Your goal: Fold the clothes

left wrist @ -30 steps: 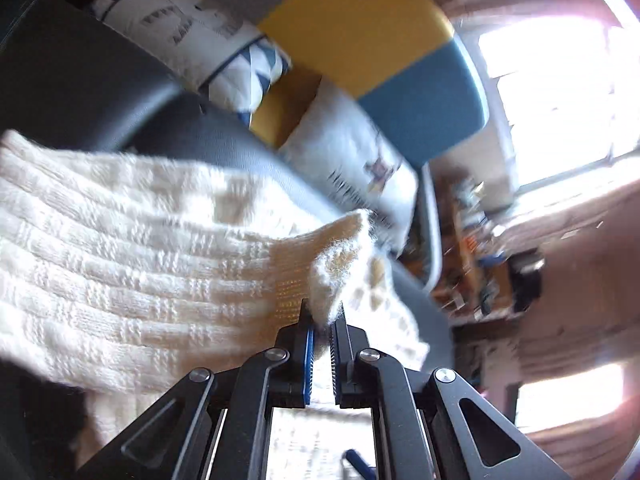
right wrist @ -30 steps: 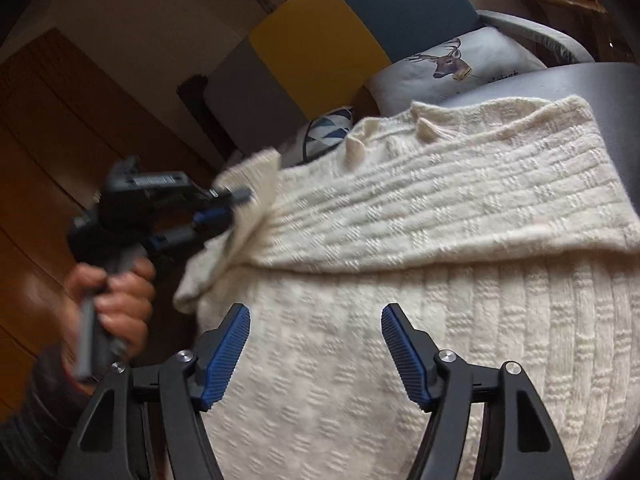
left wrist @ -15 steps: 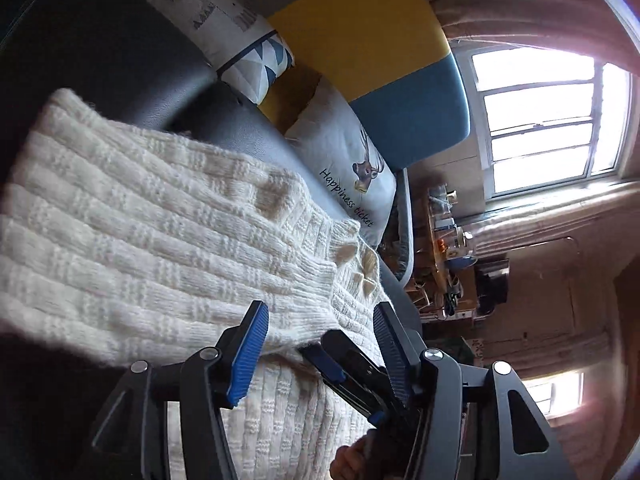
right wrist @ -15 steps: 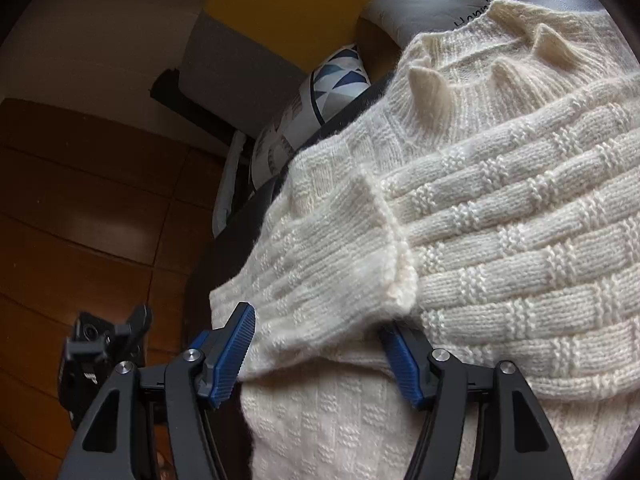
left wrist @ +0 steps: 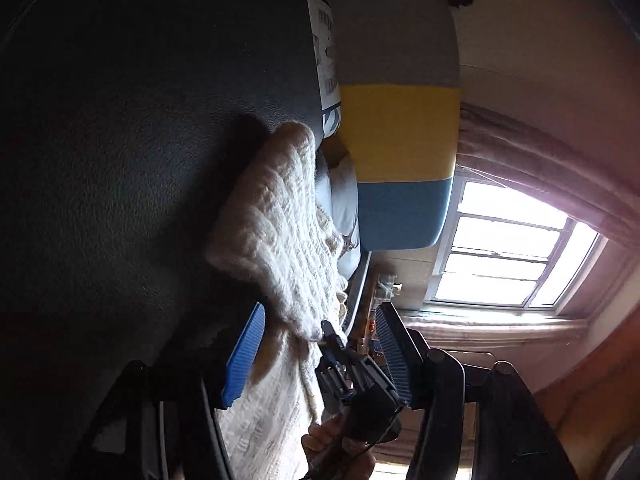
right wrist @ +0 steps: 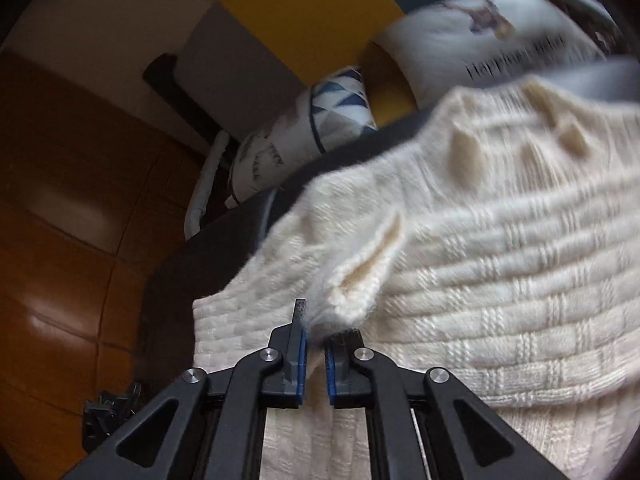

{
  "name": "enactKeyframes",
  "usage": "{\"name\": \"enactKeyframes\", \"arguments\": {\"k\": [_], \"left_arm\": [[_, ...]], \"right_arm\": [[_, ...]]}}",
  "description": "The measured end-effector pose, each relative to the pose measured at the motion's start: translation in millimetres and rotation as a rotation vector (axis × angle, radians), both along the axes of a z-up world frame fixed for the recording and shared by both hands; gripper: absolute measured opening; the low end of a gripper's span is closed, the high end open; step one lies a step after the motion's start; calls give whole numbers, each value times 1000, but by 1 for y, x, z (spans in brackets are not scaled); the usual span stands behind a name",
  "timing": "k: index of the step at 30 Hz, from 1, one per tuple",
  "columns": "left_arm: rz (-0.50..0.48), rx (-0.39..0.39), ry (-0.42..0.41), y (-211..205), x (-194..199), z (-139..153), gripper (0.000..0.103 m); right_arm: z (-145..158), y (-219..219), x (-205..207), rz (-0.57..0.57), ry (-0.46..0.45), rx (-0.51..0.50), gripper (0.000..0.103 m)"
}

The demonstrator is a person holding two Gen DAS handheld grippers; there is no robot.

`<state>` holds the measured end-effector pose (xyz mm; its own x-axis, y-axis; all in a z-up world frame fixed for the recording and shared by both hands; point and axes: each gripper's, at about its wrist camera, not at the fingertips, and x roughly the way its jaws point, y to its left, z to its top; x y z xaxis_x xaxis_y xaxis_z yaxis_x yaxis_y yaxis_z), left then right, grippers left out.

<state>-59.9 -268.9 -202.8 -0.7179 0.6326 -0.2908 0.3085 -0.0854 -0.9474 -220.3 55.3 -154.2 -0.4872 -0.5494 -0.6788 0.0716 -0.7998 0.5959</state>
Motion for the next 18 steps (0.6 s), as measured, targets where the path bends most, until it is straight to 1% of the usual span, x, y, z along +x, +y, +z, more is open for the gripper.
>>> {"name": "enactKeyframes", "arguments": {"k": [1,3,5,7,9,10,12,14,16,18], "left_arm": [[4,18,1,4,-1,0,66],[10,62,3,14,-5,-1,68],[13,113,6,26,-10,-1,68],[19,159,11,38,-17,-1,69],[23,181,8,51,-27,-1,70],[30,170,-3,57,-33,-1,71],[37,158,-22,67,-46,-3,71],[50,136,-46,71,-57,-5,71],[60,86,-63,73,-68,-5,71],[69,41,-81,75,-78,-6,71]], "right_arm": [[18,-7,0,20,40,47,6],[55,-21,-1,61,121,141,6],[86,-27,-3,82,182,200,6],[111,-28,-1,88,231,226,6],[129,-25,1,84,269,248,6],[138,-23,2,82,288,260,6],[148,-9,6,56,316,281,6],[152,14,8,7,329,288,6],[148,46,12,-57,325,281,6],[133,79,14,-122,291,282,6]]}}
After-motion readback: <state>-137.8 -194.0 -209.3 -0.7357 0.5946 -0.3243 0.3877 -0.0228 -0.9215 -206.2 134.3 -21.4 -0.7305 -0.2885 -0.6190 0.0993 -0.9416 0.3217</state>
